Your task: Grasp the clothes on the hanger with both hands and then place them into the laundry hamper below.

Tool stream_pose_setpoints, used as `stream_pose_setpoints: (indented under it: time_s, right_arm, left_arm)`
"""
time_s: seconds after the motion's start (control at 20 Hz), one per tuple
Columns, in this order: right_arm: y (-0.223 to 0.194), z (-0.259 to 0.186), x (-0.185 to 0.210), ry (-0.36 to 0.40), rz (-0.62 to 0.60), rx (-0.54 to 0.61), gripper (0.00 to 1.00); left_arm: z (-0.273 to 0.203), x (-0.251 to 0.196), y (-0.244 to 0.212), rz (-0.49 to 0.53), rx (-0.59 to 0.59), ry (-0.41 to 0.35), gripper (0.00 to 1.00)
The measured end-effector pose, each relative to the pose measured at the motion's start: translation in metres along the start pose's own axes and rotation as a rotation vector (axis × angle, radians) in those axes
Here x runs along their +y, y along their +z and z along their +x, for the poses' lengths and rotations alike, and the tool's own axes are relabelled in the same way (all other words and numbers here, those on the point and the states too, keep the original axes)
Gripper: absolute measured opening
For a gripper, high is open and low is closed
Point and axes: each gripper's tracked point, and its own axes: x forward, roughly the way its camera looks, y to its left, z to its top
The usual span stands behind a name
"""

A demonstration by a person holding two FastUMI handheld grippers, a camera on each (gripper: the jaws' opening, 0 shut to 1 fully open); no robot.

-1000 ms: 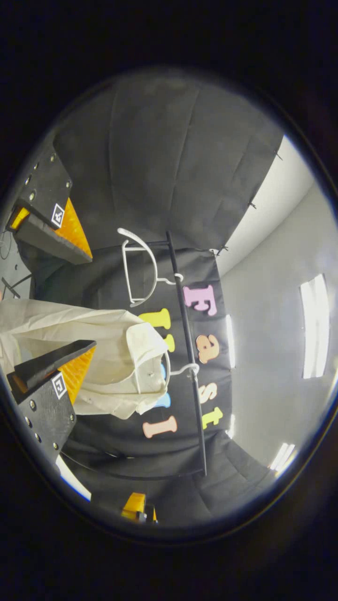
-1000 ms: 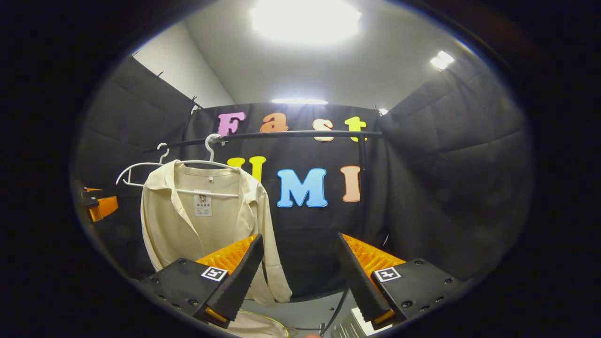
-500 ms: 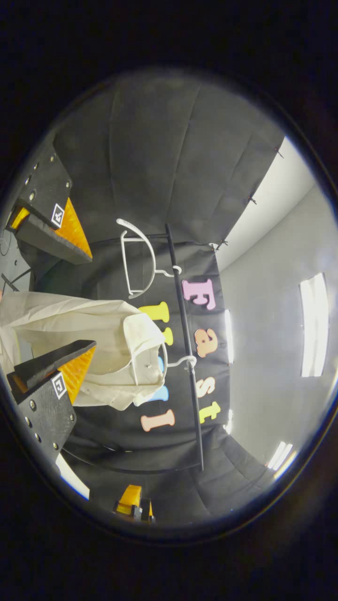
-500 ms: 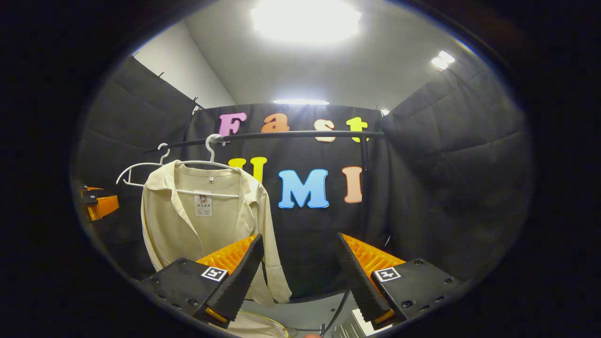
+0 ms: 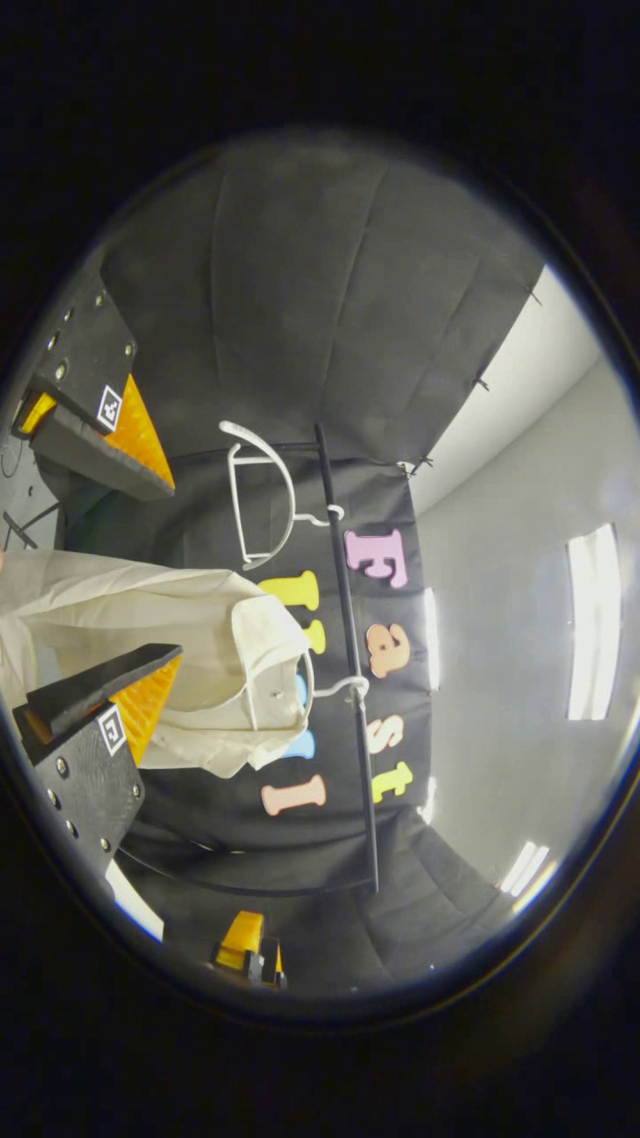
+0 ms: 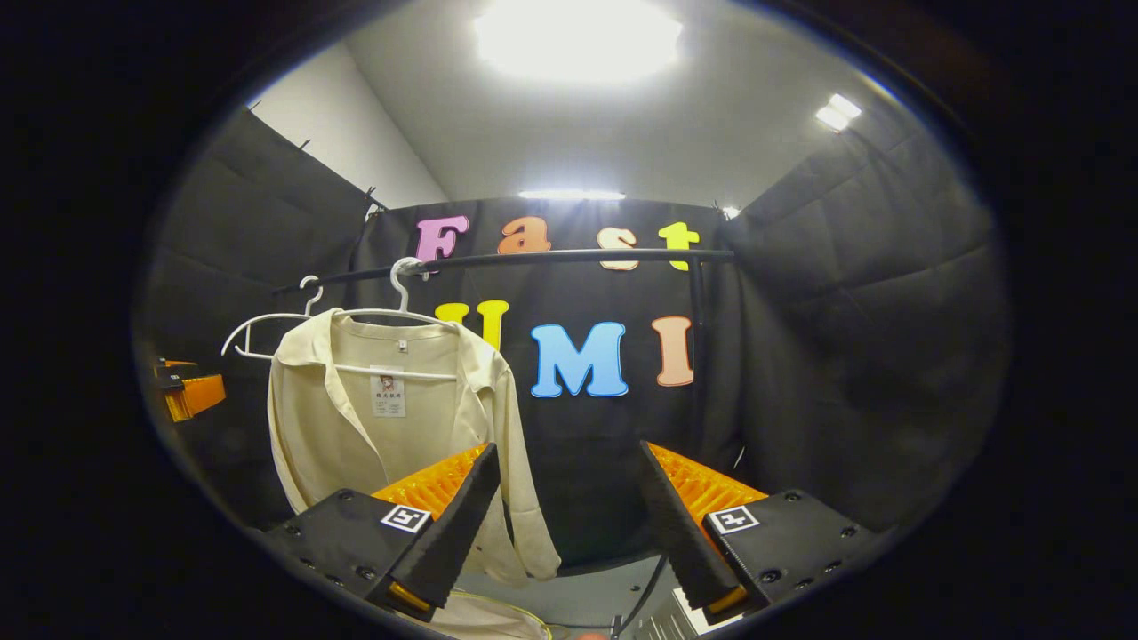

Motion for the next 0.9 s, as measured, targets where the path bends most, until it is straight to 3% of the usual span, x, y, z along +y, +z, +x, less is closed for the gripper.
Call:
stream_pose_setpoints:
  time_s: [0.5,0.9]
  right_arm:
    - [-0.001,0.007,0.016,0.009,0.010,0.004,0.98]
    - [-0.006,0.028,0.039,0.028,0.036,0.005,0.98]
  left_arm:
    - [0.004,0.003,-0.003,0.004,-0.007,-0.019,0.94]
    - [0.014,-0.016,-0.001,0.010,-0.026,-0.085,0.94]
